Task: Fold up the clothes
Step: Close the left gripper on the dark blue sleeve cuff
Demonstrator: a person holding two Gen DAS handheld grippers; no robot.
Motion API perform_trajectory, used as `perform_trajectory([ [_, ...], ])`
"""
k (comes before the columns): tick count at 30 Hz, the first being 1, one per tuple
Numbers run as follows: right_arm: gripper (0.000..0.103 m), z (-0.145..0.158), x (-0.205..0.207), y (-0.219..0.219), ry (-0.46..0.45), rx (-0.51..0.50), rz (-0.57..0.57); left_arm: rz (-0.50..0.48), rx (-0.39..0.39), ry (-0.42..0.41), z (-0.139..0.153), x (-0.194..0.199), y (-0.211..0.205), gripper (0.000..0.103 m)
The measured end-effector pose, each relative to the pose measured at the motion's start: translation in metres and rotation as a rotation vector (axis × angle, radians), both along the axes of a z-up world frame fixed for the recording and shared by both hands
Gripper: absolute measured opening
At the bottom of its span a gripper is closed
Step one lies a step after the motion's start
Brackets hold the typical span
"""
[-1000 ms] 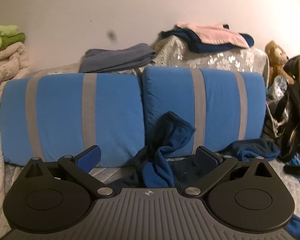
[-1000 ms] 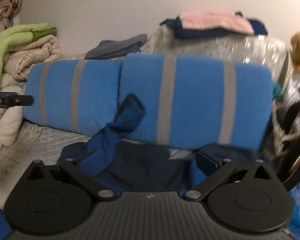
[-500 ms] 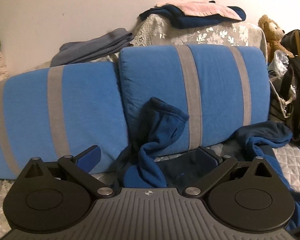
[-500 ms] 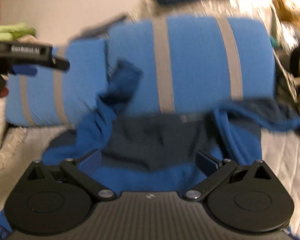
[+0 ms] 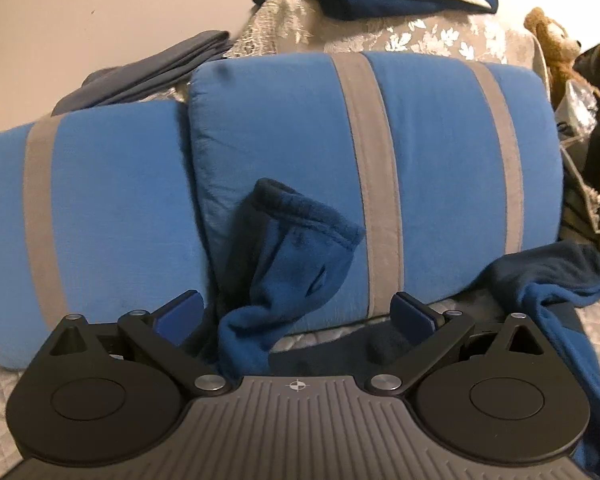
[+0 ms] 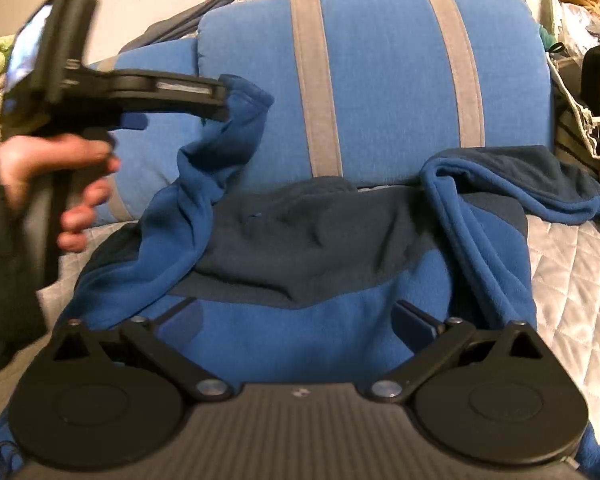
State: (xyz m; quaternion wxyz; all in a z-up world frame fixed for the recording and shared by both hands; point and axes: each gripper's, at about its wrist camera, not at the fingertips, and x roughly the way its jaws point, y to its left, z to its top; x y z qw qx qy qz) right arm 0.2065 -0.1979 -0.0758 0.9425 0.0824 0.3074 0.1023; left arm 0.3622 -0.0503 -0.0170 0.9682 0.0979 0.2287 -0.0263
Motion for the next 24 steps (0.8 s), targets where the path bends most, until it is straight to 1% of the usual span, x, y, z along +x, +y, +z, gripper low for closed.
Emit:
perform_trajectory([
  [1, 0.103, 0.000, 0.000, 0.000, 0.003, 0.005, 0.001, -0.001, 0.015, -0.009, -0.003, 0.004, -0.003, 0.101],
  [2, 0.103, -0.001, 0.001, 0.000, 0.007, 0.011, 0.004, -0.001, 0.031, -0.016, -0.005, 0.007, -0.006, 0.097],
  [4, 0.103, -0.001, 0.001, 0.000, 0.015, 0.018, 0.005, 0.009, 0.061, -0.031, -0.009, 0.015, -0.011, 0.095],
  [6, 0.103, -0.001, 0.002, 0.000, 0.021, 0.027, 0.008, 0.015, 0.078, -0.047, -0.012, 0.021, -0.015, 0.086],
  [7, 0.103, -0.001, 0.003, 0.000, 0.023, 0.030, 0.009, 0.020, 0.084, -0.048, -0.014, 0.024, -0.017, 0.079],
  [8, 0.103, -0.002, 0.003, 0.000, 0.025, 0.030, 0.008, 0.027, 0.090, -0.047, -0.015, 0.028, -0.019, 0.062],
  [9, 0.103, -0.002, 0.004, 0.001, 0.026, 0.031, 0.007, 0.032, 0.093, -0.045, -0.017, 0.030, -0.021, 0.056],
  [11, 0.103, -0.002, 0.005, 0.001, 0.029, 0.032, 0.005, 0.039, 0.101, -0.048, -0.020, 0.034, -0.025, 0.056],
  [15, 0.103, -0.003, 0.006, 0.002, 0.037, 0.037, 0.004, 0.050, 0.141, -0.084, -0.026, 0.034, -0.037, 0.056],
  [17, 0.103, -0.003, 0.007, 0.003, 0.040, 0.033, 0.007, 0.055, 0.181, -0.099, -0.028, 0.036, -0.045, 0.056],
  [18, 0.103, -0.004, 0.008, 0.004, 0.042, 0.031, 0.009, 0.060, 0.199, -0.097, -0.029, 0.038, -0.048, 0.053],
  [19, 0.103, -0.005, 0.008, 0.005, 0.045, 0.030, 0.011, 0.066, 0.216, -0.092, -0.030, 0.040, -0.051, 0.046],
  [20, 0.103, -0.006, 0.009, 0.006, 0.050, 0.028, 0.014, 0.080, 0.230, -0.073, -0.031, 0.044, -0.053, 0.023],
  [21, 0.103, -0.007, 0.010, 0.007, 0.055, 0.026, 0.017, 0.095, 0.232, -0.049, -0.030, 0.048, -0.053, 0.014],
  [22, 0.103, -0.008, 0.011, 0.008, 0.061, 0.026, 0.019, 0.105, 0.217, -0.034, -0.029, 0.051, -0.051, 0.013],
  [24, 0.103, -0.011, 0.013, 0.007, 0.075, 0.029, 0.025, 0.127, 0.199, -0.037, -0.024, 0.048, -0.047, 0.010],
])
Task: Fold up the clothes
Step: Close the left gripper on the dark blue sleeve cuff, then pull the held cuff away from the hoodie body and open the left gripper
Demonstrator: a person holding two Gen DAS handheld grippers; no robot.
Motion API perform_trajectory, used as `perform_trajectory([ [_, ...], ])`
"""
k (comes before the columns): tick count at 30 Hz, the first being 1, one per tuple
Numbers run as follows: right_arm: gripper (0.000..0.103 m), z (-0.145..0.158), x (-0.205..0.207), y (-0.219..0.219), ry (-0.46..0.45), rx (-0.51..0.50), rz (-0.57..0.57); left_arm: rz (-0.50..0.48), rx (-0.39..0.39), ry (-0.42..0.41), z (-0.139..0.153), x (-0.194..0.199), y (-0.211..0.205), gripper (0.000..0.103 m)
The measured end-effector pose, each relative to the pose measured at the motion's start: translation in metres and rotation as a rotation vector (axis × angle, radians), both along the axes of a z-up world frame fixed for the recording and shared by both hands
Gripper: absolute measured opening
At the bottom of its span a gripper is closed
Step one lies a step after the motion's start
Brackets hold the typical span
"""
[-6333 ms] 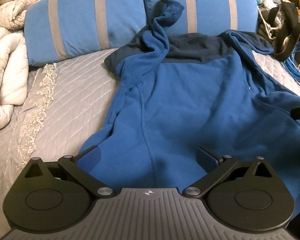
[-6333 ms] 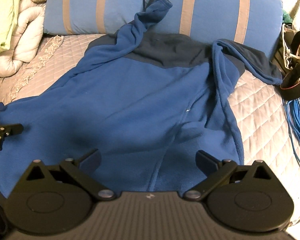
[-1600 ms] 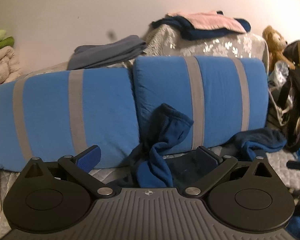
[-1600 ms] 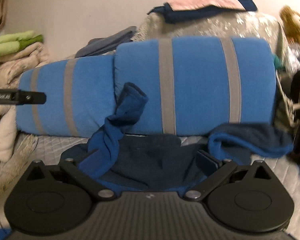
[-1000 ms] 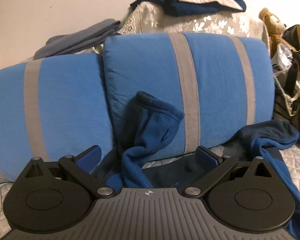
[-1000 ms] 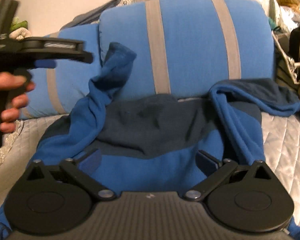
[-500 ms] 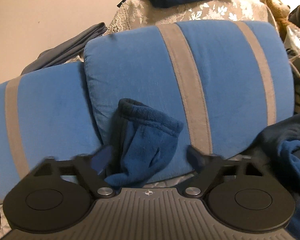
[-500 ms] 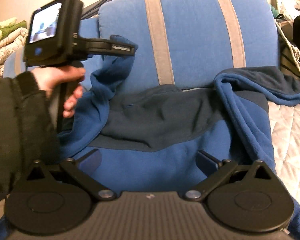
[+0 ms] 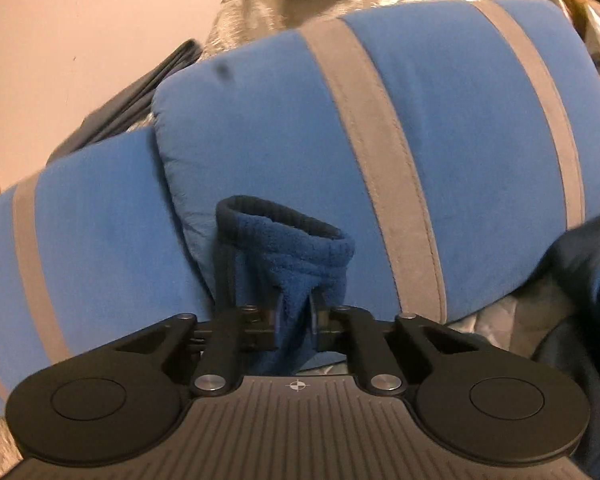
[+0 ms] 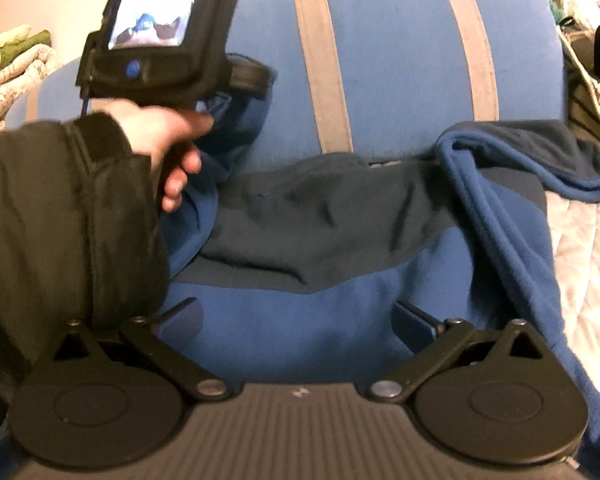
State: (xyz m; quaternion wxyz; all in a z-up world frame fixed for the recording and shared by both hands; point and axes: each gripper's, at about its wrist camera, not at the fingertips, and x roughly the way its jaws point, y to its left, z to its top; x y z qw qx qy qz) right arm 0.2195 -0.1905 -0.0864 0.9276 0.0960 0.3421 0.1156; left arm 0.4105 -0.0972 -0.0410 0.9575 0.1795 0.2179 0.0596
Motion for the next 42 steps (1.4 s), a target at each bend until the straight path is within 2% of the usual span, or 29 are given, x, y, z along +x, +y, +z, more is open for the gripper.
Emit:
perform_trajectory([
  [5, 0.103, -0.004, 0.004, -0.004, 0.028, 0.029, -0.006, -0.003, -0.042, -0.026, 0.021, -0.018, 0.022, 0.009],
  [13, 0.103, -0.012, 0.010, -0.005, 0.080, 0.079, 0.011, 0.029, -0.049, -0.115, 0.065, -0.060, 0.069, 0.008],
  [19, 0.103, -0.012, 0.007, -0.001, 0.045, 0.049, 0.038, 0.092, -0.080, -0.175, 0.098, -0.091, 0.109, 0.008],
  [25, 0.103, -0.013, 0.005, 0.010, 0.015, -0.026, 0.064, 0.181, -0.110, -0.226, 0.124, -0.128, 0.160, 0.008],
  [30, 0.103, -0.015, 0.003, 0.013, 0.005, -0.076, 0.059, 0.280, -0.134, -0.279, 0.141, -0.175, 0.213, 0.008],
  [35, 0.103, -0.016, 0.001, 0.010, 0.015, -0.074, 0.045, 0.416, -0.159, -0.327, 0.150, -0.237, 0.277, 0.008],
  [38, 0.103, -0.015, -0.001, 0.011, 0.013, -0.077, 0.047, 0.521, -0.178, -0.348, 0.148, -0.279, 0.318, 0.008],
  [42, 0.103, -0.013, -0.004, 0.011, 0.005, -0.081, 0.049, 0.712, -0.243, -0.367, 0.125, -0.346, 0.372, 0.008],
])
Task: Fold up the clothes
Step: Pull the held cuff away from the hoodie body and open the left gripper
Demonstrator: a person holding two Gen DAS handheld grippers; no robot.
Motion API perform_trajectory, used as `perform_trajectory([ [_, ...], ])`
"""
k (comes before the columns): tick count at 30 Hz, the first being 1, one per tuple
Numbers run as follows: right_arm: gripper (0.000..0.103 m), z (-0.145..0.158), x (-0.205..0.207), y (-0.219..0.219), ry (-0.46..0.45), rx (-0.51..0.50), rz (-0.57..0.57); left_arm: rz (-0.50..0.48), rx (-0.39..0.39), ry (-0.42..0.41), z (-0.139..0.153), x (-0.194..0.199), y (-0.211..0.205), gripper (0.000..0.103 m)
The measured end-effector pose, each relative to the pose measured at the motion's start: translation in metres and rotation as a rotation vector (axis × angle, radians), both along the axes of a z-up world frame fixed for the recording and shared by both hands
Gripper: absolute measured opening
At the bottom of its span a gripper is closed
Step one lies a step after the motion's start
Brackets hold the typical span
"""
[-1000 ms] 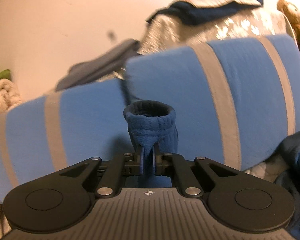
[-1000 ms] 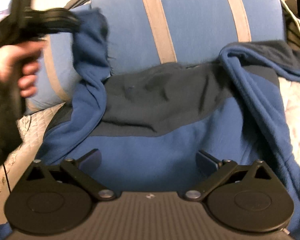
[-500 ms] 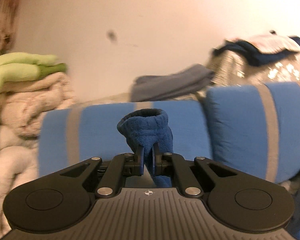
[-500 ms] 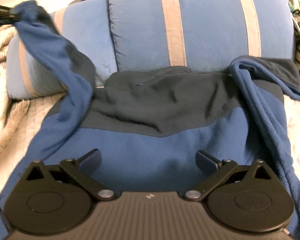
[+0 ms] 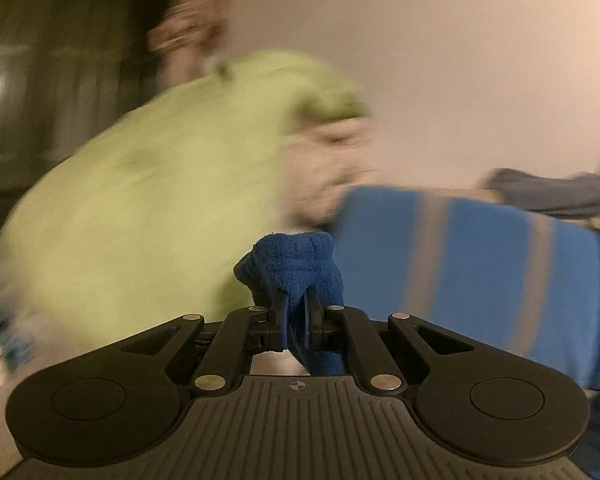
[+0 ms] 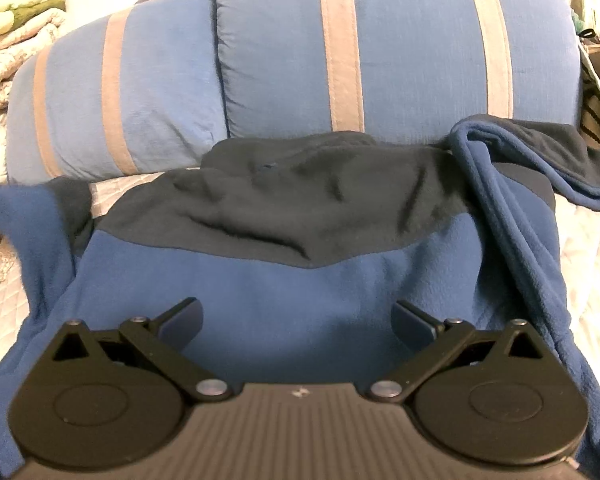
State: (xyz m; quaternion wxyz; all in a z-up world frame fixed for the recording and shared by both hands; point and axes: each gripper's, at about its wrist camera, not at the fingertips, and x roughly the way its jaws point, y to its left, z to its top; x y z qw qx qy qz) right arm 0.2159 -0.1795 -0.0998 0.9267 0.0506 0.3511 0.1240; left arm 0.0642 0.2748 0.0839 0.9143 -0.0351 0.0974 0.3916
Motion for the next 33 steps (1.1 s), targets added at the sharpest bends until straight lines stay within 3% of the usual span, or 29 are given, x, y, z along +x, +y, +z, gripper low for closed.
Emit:
perform_trajectory([
  [5, 0.103, -0.001, 0.000, 0.000, 0.003, -0.005, 0.002, 0.179, -0.241, -0.005, -0.064, -0.075, 0.056, 0.008],
  [12, 0.103, -0.003, -0.002, 0.003, 0.011, -0.030, 0.007, 0.349, -0.579, -0.039, -0.157, -0.125, 0.078, 0.008],
  [21, 0.103, -0.006, -0.001, 0.002, 0.027, -0.026, -0.008, 0.379, -0.546, -0.009, -0.170, -0.126, 0.074, 0.008],
  [29, 0.103, -0.006, -0.001, 0.000, 0.031, -0.033, -0.007, 0.375, -0.570, 0.000, -0.174, -0.126, 0.082, 0.012],
  [31, 0.103, -0.006, -0.001, 0.000, 0.032, -0.032, -0.007, 0.399, -0.607, 0.018, -0.171, -0.128, 0.085, 0.021],
  [33, 0.103, -0.006, -0.001, 0.000, 0.033, -0.031, -0.006, 0.428, -0.603, 0.029, -0.163, -0.130, 0.086, 0.053],
])
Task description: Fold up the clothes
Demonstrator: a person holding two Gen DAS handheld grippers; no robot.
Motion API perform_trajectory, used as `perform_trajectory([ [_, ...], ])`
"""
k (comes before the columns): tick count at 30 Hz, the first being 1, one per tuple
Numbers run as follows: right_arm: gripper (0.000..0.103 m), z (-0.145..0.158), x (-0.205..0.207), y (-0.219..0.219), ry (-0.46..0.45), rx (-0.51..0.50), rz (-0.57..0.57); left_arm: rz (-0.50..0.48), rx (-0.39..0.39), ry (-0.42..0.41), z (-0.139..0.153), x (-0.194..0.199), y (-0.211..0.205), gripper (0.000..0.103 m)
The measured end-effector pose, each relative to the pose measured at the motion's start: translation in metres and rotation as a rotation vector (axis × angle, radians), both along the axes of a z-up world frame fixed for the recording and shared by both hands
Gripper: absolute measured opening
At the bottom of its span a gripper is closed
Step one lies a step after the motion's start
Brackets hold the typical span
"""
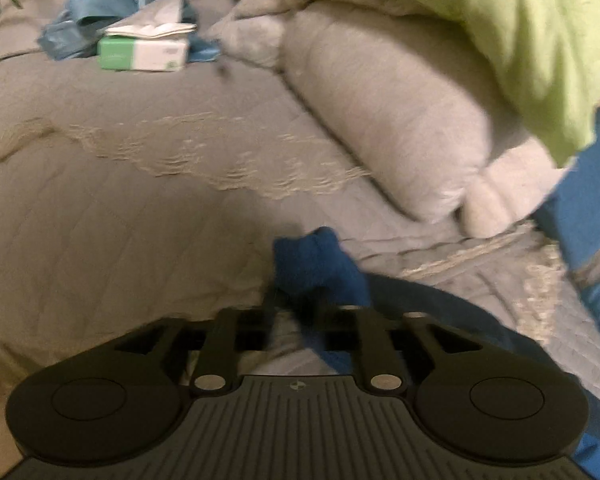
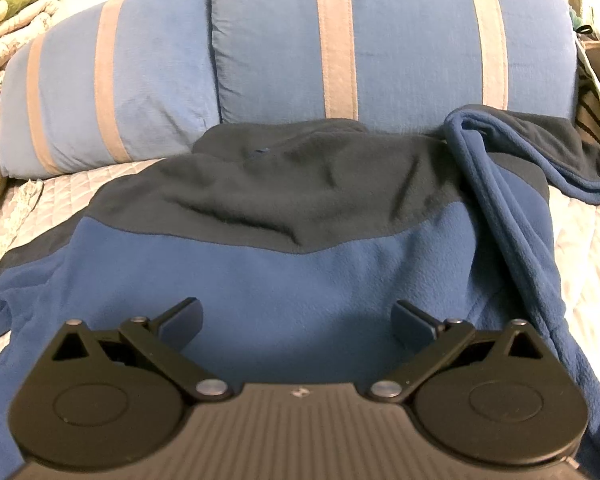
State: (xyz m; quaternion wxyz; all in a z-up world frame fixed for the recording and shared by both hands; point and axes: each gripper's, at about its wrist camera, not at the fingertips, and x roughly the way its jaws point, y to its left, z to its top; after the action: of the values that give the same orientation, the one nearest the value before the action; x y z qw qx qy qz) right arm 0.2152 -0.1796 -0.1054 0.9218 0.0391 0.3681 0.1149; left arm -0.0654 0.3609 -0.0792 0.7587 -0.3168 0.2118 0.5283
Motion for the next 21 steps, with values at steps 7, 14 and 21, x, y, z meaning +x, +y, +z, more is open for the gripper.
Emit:
perform_trajectory([
  [7, 0.103, 0.001, 0.000, 0.001, 0.001, 0.001, 0.011, 0.016, 0.070, -0.013, 0.037, -0.005, -0.007, 0.082],
  [14, 0.103, 0.002, -0.001, 0.000, 0.003, 0.007, 0.011, -0.051, 0.186, -0.056, 0.085, 0.017, -0.031, 0.089],
  [21, 0.103, 0.002, -0.001, 0.000, 0.003, 0.010, 0.013, -0.261, 0.299, -0.060, 0.133, 0.073, -0.076, 0.092],
])
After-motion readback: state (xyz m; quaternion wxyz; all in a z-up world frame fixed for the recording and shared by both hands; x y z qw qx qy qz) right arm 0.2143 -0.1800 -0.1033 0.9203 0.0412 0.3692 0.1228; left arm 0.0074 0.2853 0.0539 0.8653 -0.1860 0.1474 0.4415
